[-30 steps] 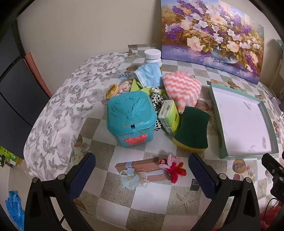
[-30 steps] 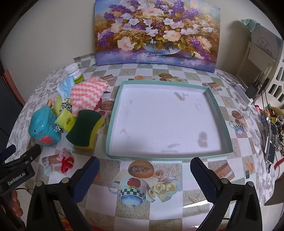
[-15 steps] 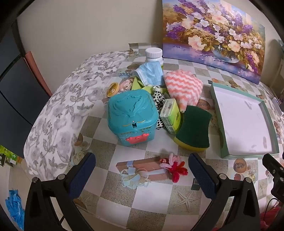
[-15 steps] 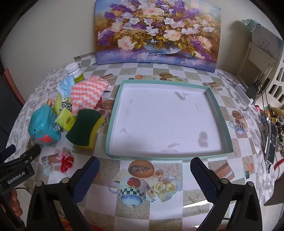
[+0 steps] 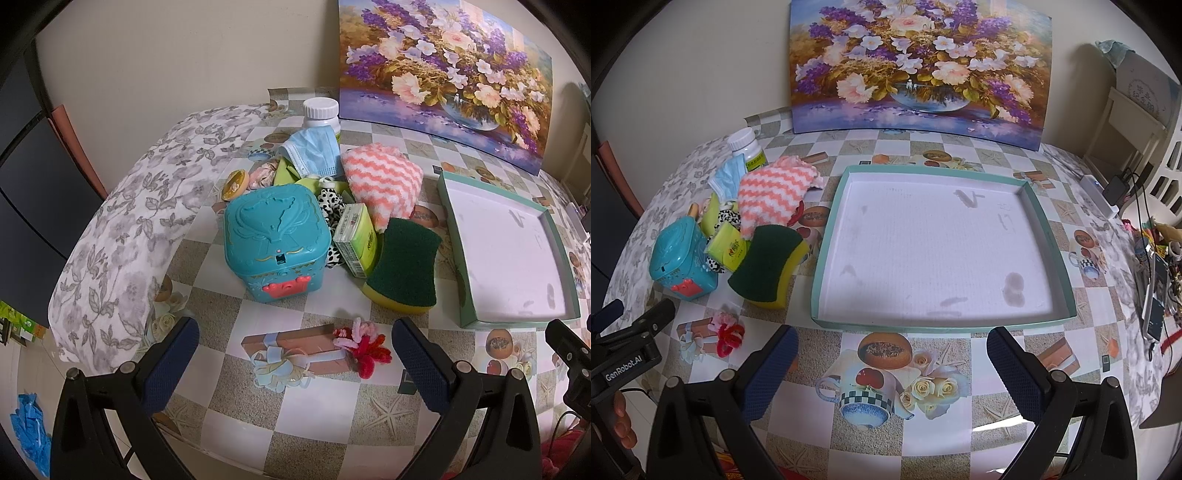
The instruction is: Organize soft objects
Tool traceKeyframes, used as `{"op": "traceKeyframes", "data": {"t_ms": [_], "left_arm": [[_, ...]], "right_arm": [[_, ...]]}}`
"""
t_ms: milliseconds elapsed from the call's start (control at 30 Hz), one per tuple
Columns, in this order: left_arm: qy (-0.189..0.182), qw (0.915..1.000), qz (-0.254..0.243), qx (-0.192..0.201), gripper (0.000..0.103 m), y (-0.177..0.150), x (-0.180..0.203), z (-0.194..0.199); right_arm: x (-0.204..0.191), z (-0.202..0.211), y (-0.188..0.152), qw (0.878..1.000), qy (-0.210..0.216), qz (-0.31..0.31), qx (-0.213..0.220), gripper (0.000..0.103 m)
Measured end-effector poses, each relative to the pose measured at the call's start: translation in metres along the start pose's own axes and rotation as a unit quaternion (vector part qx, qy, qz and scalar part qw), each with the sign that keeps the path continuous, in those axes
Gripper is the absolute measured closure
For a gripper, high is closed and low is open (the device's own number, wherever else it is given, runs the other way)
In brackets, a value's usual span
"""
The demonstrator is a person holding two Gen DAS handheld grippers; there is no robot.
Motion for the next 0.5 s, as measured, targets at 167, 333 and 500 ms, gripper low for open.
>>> {"op": "traceKeyframes", "data": {"t_ms": [167, 333, 500], "left_arm": [[0.002, 1.0, -0.003, 0.002, 0.0, -0.0009, 0.0008, 0.0003], [0.002, 1.0, -0.004, 0.002, 0.0, -0.0013, 0.0023, 0.0006], [0.002, 1.0, -0.005, 0.001, 0.0, -0.0015, 0.0035, 0.0007]], "right_arm": [[-0.0002, -0.0001, 0.0, 1.0, 0.0, 0.0, 0.0, 0.0], [-0.0006, -0.0001, 0.0, 1.0, -0.001, 0.001, 0.0, 0.0], [-0.0011, -0.0003, -0.0002, 1.0, -0.001, 0.001, -0.001, 0.0]]}}
Point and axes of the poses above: each gripper's, at about its wrist camera, not at the fingertips, and z roughly against the way its jaws point, x to its right, y to its top, the point moved 6 cm from there along -z, roughly the way its jaws point, and after that the axes turned 9 degrees about -x, right-handed, at the moved point
